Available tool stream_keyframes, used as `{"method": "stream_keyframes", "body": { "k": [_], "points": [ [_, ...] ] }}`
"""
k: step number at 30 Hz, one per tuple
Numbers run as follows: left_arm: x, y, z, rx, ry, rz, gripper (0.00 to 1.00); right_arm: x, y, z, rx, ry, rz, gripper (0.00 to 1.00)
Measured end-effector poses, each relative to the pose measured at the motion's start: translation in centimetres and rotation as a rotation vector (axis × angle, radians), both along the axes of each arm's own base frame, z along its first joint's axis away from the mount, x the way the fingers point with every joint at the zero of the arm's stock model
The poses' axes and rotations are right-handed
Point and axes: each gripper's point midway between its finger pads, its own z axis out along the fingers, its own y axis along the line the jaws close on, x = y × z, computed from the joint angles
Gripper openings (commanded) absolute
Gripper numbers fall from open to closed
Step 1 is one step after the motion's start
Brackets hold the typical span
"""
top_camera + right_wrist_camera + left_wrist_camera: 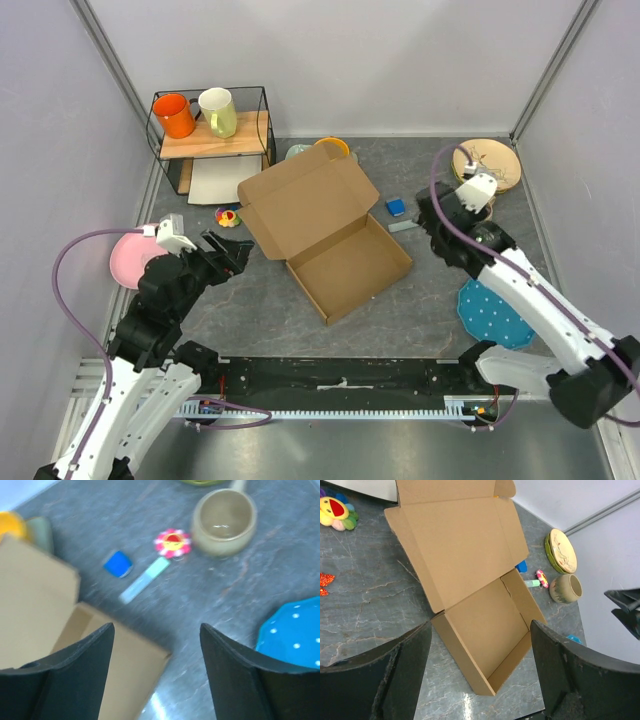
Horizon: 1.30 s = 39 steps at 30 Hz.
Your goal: Fold the paper box
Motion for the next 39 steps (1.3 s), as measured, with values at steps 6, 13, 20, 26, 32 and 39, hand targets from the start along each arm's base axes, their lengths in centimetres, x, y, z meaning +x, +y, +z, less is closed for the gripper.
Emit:
{"method": "stream_keyframes", "body": {
  "k": [6, 13, 20, 26, 32, 39],
  "points": [
    [0.2, -0.2, -1.0, 0.012, 0.031, -0.005, 0.86, 6.5, -6.5, -7.0, -0.038, 0.191, -0.123, 0.76],
    [0.5, -0.7, -1.9, 0.02, 0.065, -0.027, 0.85, 12.0, -4.5, -11.8, -0.11, 0.311, -0.02, 0.76],
    [0.7, -0.9, -3.6, 0.035, 0.107, -0.03, 0.85, 16.8, -4.4, -14.1, -0.22, 0.342, -0.033, 0.74],
    [0.7, -0.9, -4.8, 0.046, 0.133, -0.03, 0.85, 17.4, -5.1, -17.9, -0.313, 0.441, -0.033, 0.74],
    [0.8, -0.9, -5.1, 0.049, 0.14, -0.03, 0.85, 19.2, -5.2, -18.0, -0.363, 0.444, -0.04, 0.73],
    [0.9, -1.0, -5.0, 0.046, 0.132, -0.03, 0.85, 19.9, -5.9, -19.2, -0.404, 0.472, -0.055, 0.71]
  ]
}}
